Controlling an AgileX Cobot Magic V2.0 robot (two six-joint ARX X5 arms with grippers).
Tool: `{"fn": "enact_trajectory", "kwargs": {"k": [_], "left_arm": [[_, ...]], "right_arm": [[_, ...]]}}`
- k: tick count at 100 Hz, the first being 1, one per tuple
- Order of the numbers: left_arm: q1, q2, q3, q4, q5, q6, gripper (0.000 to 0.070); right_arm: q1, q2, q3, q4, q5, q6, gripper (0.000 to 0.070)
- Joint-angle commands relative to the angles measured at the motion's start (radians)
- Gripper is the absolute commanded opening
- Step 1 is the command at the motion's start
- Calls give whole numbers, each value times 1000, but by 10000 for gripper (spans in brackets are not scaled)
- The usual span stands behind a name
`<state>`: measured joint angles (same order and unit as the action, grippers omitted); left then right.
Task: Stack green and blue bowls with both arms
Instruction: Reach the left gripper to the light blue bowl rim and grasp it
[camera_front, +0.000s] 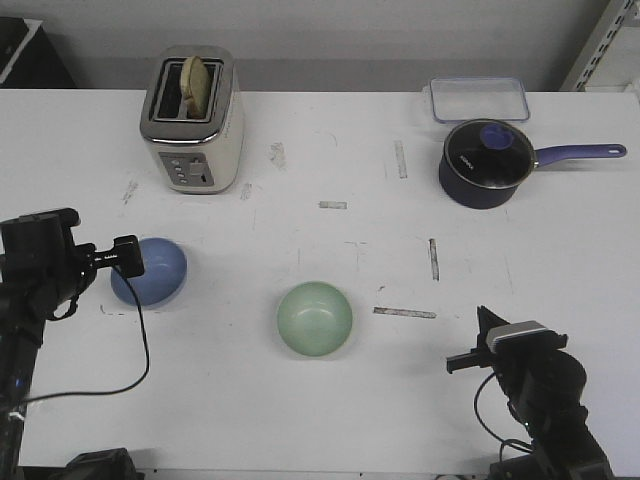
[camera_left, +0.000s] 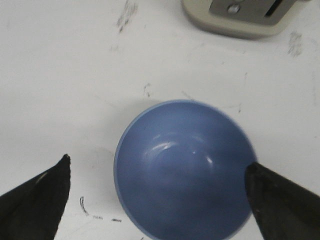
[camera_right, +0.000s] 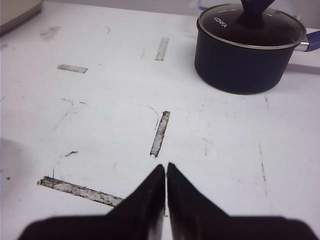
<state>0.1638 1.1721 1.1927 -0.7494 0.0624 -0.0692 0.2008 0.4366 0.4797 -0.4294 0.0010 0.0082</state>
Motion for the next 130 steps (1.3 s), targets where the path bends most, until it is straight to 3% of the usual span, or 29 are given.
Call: {"fn": "enact_trajectory", "kwargs": {"k": [1, 30, 55, 72, 79, 118, 130], "left_arm": [[32, 75, 14, -17, 21, 5, 650], [87, 331, 14, -3, 24, 5, 625], [87, 430, 14, 17, 24, 4, 345], [88, 430, 14, 21, 24, 4, 65], [87, 430, 14, 20, 24, 4, 1], [74, 381, 123, -21, 29, 0, 0], [40, 333, 193, -48, 90, -3, 0]], "right_arm": [[2, 6, 4, 9, 0, 16, 0], [2, 6, 4, 9, 0, 16, 0], [2, 6, 4, 9, 0, 16, 0], [2, 6, 4, 9, 0, 16, 0], [2, 6, 4, 9, 0, 16, 0], [2, 10, 4, 9, 0, 16, 0], [2, 10, 4, 9, 0, 16, 0]]}}
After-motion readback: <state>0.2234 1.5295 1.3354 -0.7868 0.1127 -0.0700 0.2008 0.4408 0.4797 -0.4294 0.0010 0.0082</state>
